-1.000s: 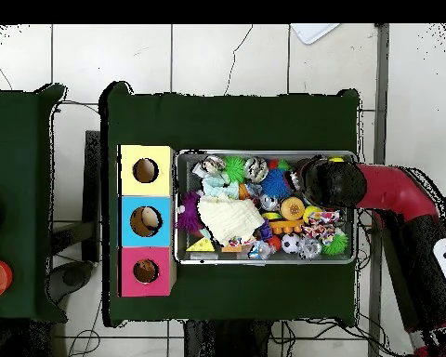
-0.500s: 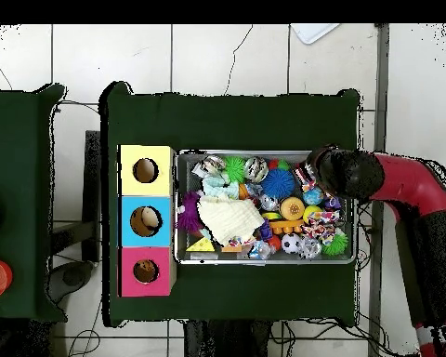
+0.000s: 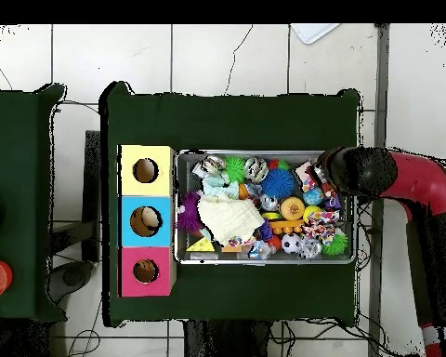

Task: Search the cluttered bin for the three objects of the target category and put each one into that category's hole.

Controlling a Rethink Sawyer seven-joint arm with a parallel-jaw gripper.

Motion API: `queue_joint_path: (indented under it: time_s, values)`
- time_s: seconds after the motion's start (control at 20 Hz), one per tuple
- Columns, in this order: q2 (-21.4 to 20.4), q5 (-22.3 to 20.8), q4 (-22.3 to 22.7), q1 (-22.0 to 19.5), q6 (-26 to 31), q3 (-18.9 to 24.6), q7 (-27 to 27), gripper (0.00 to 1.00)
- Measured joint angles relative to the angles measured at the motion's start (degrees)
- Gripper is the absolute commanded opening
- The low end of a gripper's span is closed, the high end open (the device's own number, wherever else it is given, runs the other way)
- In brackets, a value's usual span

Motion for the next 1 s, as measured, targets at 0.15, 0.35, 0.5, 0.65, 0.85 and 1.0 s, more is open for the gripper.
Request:
queue_joint_path:
  time_s: [0.15, 0.35, 0.5, 0.65, 0.85, 1.0]
  values:
    - [0.67, -0.02, -0.07, -0.84, 0.02, -0.01, 0.0, 1.0]
    - [2.8, -0.69, -0.49, -2.47, 0.02, 0.0, -0.41, 1.0]
    - [4.4, -2.07, -0.61, -3.45, 0.02, -0.02, -1.01, 1.0]
    - [5.42, -3.35, -0.63, -3.93, 0.02, -0.02, -1.57, 1.0]
    - [6.77, -5.36, -1.09, -4.32, 0.0, -0.02, -2.35, 1.0]
    - [6.91, -5.59, -1.49, -4.19, 0.06, -0.02, -2.38, 1.0]
